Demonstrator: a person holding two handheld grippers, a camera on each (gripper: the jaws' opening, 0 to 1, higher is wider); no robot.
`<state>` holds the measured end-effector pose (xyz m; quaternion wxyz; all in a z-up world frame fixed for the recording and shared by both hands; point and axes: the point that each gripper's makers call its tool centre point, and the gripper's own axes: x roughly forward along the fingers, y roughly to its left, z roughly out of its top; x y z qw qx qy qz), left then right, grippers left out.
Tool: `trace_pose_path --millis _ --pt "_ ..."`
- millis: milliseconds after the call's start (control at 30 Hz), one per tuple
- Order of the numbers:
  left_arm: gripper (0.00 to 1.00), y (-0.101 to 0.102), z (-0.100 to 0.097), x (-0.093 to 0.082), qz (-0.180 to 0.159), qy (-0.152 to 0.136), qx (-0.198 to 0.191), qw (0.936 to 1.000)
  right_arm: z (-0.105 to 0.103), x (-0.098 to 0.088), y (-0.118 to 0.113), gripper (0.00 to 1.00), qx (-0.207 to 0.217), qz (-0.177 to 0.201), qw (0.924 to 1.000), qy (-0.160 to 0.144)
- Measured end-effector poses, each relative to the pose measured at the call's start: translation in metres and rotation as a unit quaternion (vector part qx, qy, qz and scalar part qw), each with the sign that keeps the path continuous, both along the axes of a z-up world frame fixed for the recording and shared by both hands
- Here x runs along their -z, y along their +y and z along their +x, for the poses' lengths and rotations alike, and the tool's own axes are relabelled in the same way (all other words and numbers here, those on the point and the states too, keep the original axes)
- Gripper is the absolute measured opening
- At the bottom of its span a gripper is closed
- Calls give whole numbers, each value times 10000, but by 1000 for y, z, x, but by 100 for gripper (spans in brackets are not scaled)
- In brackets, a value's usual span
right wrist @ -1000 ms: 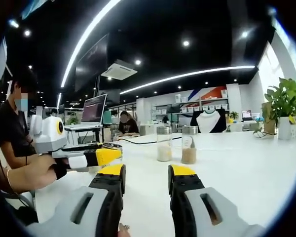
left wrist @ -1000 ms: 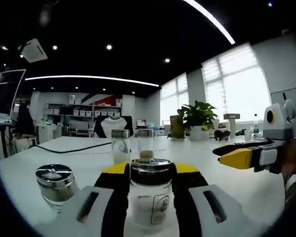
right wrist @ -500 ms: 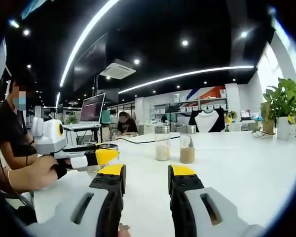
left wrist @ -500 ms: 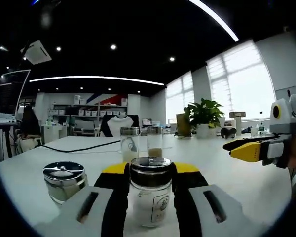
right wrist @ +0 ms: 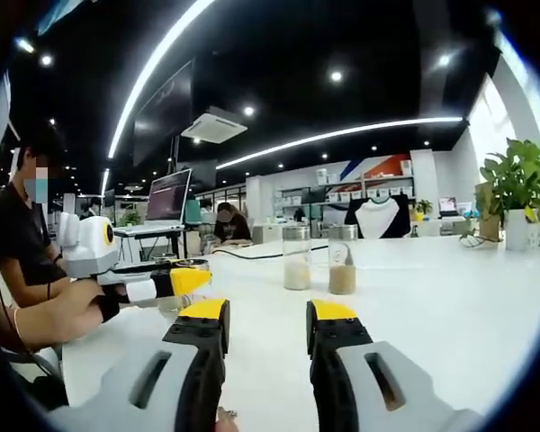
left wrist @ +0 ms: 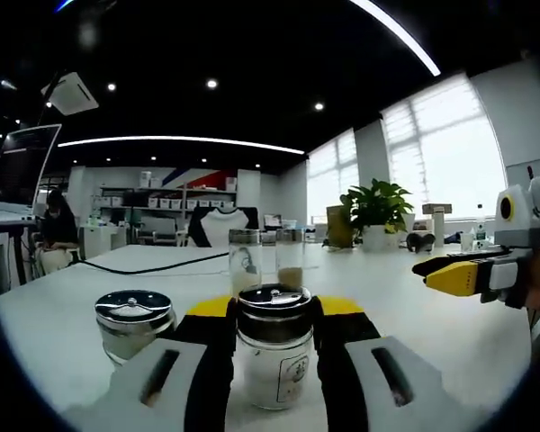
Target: Rotate the seasoning bottle until the label or dispensing opening points toward the visible target arrow and the bottle remains upright within the marked orientation range
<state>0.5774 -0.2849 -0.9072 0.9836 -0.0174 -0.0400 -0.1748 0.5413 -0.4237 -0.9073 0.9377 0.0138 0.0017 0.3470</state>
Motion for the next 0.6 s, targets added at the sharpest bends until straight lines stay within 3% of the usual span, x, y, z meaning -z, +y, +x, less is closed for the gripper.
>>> trace_pose_path --millis 600 --pt "35 5 -3 0 33 23 -112 9999 -1 0 0 32 9 48 10000 33"
